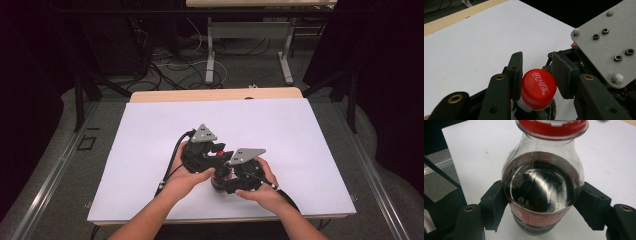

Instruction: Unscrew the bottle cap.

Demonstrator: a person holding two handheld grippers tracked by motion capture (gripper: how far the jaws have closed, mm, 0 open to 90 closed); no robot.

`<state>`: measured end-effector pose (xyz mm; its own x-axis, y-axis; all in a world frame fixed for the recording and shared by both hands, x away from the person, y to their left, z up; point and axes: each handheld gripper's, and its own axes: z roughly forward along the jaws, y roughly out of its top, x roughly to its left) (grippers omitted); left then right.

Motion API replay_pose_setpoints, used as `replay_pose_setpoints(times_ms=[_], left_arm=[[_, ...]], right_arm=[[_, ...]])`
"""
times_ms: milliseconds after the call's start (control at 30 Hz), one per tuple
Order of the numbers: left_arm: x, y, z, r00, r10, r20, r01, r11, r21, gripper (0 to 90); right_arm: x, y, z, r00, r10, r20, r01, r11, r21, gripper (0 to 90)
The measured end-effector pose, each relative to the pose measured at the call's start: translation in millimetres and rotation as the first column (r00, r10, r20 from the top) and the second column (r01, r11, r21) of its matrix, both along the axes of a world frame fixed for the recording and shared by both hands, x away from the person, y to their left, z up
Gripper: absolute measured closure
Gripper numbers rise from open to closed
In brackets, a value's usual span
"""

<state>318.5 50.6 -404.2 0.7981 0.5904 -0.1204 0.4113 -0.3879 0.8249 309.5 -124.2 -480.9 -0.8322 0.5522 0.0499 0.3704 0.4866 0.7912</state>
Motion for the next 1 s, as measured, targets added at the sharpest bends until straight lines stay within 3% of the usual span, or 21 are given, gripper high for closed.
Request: replay_pose_setpoints(times_ms=[67,133,200,233,267,400,467,500,567,733,1000], left_arm=[[1.2,2.6,2.2,0.9995,-0.024,-0.02,0.024,0.9996,-0.018,49.1],[2.7,6.1,4.5,0.999,-0.043,-0.015,0.043,0.999,-0.012,43.0],[3.8,10.3,6.6,0.9976,-0.066,-0.021,0.066,0.9978,-0.007,41.7],[5.8,13.7,7.9,0.9936,-0.107,-0.035,0.107,0.9942,-0.009,39.4],[5.8,13.7,7.9,0.9936,-0.107,-0.035,0.107,0.9942,-0.009,39.1],[10.7,20.1,9.5,0.9737,-0.222,-0.052,0.222,0.975,-0.009,39.3],[12.7,21.1,7.2,0.9717,-0.234,-0.033,0.234,0.9723,-0.003,43.4],[13.9,22.2,7.3,0.9686,-0.245,-0.04,0.246,0.969,0.02,43.4],[15.2,23.0,5.4,0.9703,-0.24,-0.027,0.241,0.9696,0.04,46.0],[18.3,24.0,1.6,0.9621,-0.27,-0.037,0.271,0.9623,0.024,51.2],[20.3,20.0,-0.8,0.9579,-0.284,-0.046,0.284,0.9588,0.006,55.5]], right_arm=[[0.4,-1.4,0.8,1.0,0.0,-0.004,0.0,1.0,-0.007,29.9],[1.0,-1.4,0.0,1.0,0.001,0.006,-0.001,1.0,0.003,29.9],[0.7,-1.5,0.2,1.0,0.0,0.005,0.0,1.0,0.005,29.9],[0.6,-1.3,0.5,1.0,0.007,0.002,-0.007,1.0,0.006,29.9],[0.6,-1.3,0.5,1.0,0.007,0.002,-0.007,1.0,0.006,29.9],[0.3,-0.7,0.6,0.9998,0.017,0.001,-0.017,1.0,0.003,29.9],[-0.4,0.3,0.5,0.9999,0.016,0.005,-0.016,1.0,0.008,29.9],[-0.4,0.3,0.5,0.9999,0.016,0.005,-0.016,1.0,0.008,29.9],[-0.7,0.7,0.3,0.9998,0.018,0.01,-0.018,1.0,0.008,29.9],[-1.4,1.8,0.5,0.9994,0.033,0.01,-0.033,0.999,0.004,29.9],[-1.6,2.6,-0.2,0.9994,0.031,0.016,-0.031,1.0,0.003,29.9]])
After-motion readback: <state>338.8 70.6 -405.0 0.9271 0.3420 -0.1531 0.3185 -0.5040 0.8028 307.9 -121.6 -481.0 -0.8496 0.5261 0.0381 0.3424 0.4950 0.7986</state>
